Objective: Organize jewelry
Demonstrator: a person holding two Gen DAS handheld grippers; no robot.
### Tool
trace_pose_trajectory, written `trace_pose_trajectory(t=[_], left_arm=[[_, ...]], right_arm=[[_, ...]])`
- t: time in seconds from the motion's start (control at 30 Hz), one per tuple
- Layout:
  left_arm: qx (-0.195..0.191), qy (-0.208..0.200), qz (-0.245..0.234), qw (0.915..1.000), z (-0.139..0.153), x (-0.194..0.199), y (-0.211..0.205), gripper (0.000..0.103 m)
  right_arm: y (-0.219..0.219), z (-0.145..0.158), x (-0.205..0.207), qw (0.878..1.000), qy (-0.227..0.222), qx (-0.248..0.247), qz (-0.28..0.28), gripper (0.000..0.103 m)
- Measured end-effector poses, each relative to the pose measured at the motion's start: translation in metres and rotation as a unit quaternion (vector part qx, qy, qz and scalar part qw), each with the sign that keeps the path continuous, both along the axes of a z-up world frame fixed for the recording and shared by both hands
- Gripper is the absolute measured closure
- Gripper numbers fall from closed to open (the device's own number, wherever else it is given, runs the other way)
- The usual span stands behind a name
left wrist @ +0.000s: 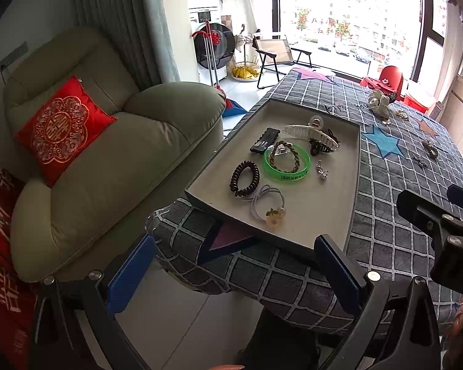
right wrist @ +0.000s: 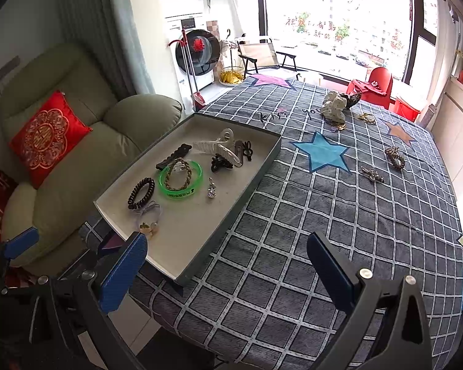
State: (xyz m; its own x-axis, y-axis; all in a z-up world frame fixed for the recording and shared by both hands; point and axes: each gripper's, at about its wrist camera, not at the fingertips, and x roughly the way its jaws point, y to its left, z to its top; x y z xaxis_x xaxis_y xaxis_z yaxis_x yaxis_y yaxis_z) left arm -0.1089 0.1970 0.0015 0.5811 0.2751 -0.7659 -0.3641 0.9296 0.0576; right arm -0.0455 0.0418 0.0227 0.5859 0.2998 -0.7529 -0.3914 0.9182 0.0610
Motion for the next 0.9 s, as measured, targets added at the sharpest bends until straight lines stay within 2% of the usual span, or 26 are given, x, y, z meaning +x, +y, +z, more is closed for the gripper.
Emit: trace_pose_trajectory(t=[0.9], left_arm=[[-0.004,-0.002,0.005,1.0000,0.0005,0.0008,0.0050,0.000]], right_arm=[[0.0077,-0.0025,-0.0018,1.000,0.004,-0.002,0.006,0.000]])
